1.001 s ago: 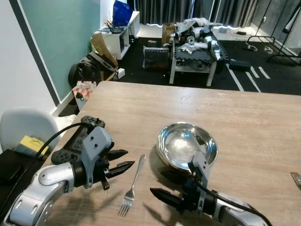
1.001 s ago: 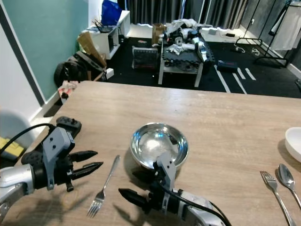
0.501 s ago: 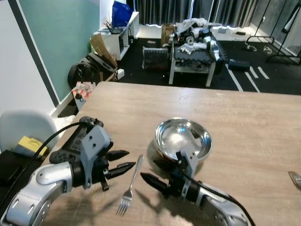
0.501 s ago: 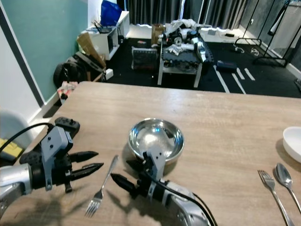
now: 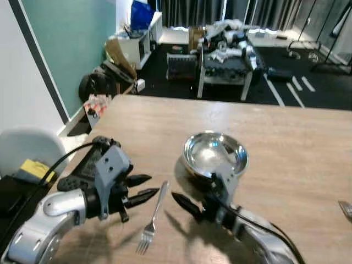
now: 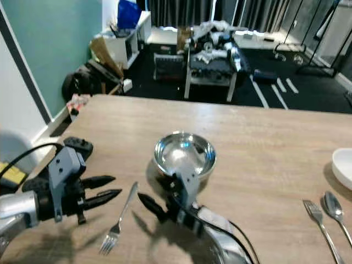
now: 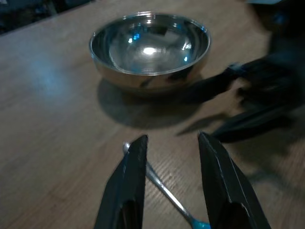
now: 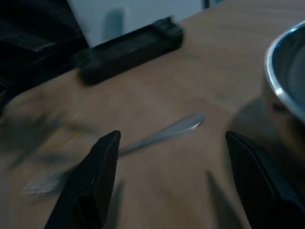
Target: Setting the table
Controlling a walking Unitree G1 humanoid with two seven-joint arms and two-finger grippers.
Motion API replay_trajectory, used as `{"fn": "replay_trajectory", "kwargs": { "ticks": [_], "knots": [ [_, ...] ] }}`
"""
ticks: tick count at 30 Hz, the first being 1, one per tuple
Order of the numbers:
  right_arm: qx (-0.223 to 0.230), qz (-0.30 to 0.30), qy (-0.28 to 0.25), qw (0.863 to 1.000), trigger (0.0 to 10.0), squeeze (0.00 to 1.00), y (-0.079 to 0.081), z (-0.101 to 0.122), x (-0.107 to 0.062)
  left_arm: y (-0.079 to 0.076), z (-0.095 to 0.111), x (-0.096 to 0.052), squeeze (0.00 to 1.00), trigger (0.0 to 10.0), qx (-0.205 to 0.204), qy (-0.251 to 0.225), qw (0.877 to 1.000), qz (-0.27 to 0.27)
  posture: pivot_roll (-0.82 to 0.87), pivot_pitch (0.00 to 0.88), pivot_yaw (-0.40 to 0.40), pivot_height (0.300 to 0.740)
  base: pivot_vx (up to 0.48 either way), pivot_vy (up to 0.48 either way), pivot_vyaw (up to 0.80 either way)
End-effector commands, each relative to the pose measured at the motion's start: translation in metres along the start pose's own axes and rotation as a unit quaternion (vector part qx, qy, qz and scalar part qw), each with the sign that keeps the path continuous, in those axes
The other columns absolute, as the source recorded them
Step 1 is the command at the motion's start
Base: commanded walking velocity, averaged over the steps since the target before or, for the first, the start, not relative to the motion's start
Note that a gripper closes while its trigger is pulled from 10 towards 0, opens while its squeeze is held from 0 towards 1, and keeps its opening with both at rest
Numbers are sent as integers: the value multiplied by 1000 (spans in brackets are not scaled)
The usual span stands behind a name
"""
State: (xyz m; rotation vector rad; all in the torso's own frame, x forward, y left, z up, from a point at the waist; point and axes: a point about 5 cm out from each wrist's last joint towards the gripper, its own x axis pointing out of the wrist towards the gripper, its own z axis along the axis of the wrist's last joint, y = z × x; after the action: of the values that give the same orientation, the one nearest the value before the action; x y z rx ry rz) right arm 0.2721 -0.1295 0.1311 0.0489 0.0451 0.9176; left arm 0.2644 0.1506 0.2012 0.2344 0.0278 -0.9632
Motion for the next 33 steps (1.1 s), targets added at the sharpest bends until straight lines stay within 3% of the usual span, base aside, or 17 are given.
{"fn": "replay_trajectory", "kwargs": {
  "ticks": [1, 2, 4, 5, 7, 8, 10, 11, 12, 13, 15, 16, 18, 21, 29, 33],
  "knots": [
    [-4, 28, 1, 1000, 10000, 0, 8, 6, -14, -6, 0, 3, 0, 10000, -3, -2, 1000, -3, 54, 79, 86, 740, 0, 0, 0],
    [-4, 28, 1, 1000, 10000, 0, 8, 6, -14, -6, 0, 3, 0, 10000, -3, -2, 1000, -3, 54, 79, 86, 740, 0, 0, 0],
    [-15, 23, 11, 1000, 10000, 0, 7, 11, -37, -7, 1, 6, 0, 10000, -5, -8, 1000, 0, 48, 81, 85, 740, 0, 0, 0],
    [-15, 23, 11, 1000, 10000, 0, 7, 11, -37, -7, 1, 6, 0, 10000, -5, -8, 1000, 0, 48, 81, 85, 740, 0, 0, 0],
    [-38, -50, 3, 998, 10000, 0, -10, 21, -59, -7, 3, 10, 0, 10000, 0, -15, 1000, 15, 29, 80, 88, 740, 0, 0, 0],
    [-38, -50, 3, 998, 10000, 0, -10, 21, -59, -7, 3, 10, 0, 10000, 0, -15, 1000, 15, 29, 80, 88, 740, 0, 0, 0],
    [-57, -210, -40, 975, 10000, 0, -43, 34, -72, 1, 7, 15, 0, 10000, 10, -27, 998, 60, 15, 77, 95, 740, 0, 0, 0],
    [-57, -210, -40, 975, 10000, 0, -43, 34, -72, 1, 7, 15, 0, 10000, 10, -27, 998, 60, 15, 77, 95, 740, 0, 0, 0],
    [-61, -292, -66, 952, 10000, 0, -56, 40, -76, 6, 11, 18, 0, 10000, 16, -38, 995, 90, 13, 74, 97, 740, 0, 0, 0],
    [-61, -292, -66, 952, 10000, 0, -56, 40, -76, 6, 11, 18, 0, 10000, 16, -38, 995, 90, 13, 74, 97, 740, 0, 0, 0],
    [-50, -390, -106, 913, 10000, 0, -66, 49, -75, 13, 20, 24, 0, 10000, 20, -60, 988, 141, 11, 68, 104, 740, 0, 0, 0],
    [-45, -412, -117, 902, 10000, 0, -67, 51, -74, 14, 23, 26, 0, 10000, 22, -67, 985, 158, 11, 68, 104, 740, 0, 0, 0],
    [-41, -421, -140, 895, 10000, 0, -64, 56, -64, 23, 26, 29, 0, 10000, 8, -81, 974, 211, 11, 64, 104, 740, 0, 0, 0],
    [-45, -415, -148, 896, 10000, 0, -62, 58, -56, 28, 27, 30, 0, 10000, -3, -87, 967, 239, 10, 54, 105, 740, 0, 0, 0],
    [-31, -430, -153, 889, 10000, 0, -67, 58, -54, 33, 27, 32, 0, 10000, -4, -91, 959, 268, 13, 48, 97, 740, 0, 0, 0],
    [-26, -461, -158, 873, 10000, 0, -71, 57, -56, 35, 27, 35, 0, 10000, -4, -94, 955, 280, 11, 48, 96, 740, 0, 0, 0]
  ]
}}
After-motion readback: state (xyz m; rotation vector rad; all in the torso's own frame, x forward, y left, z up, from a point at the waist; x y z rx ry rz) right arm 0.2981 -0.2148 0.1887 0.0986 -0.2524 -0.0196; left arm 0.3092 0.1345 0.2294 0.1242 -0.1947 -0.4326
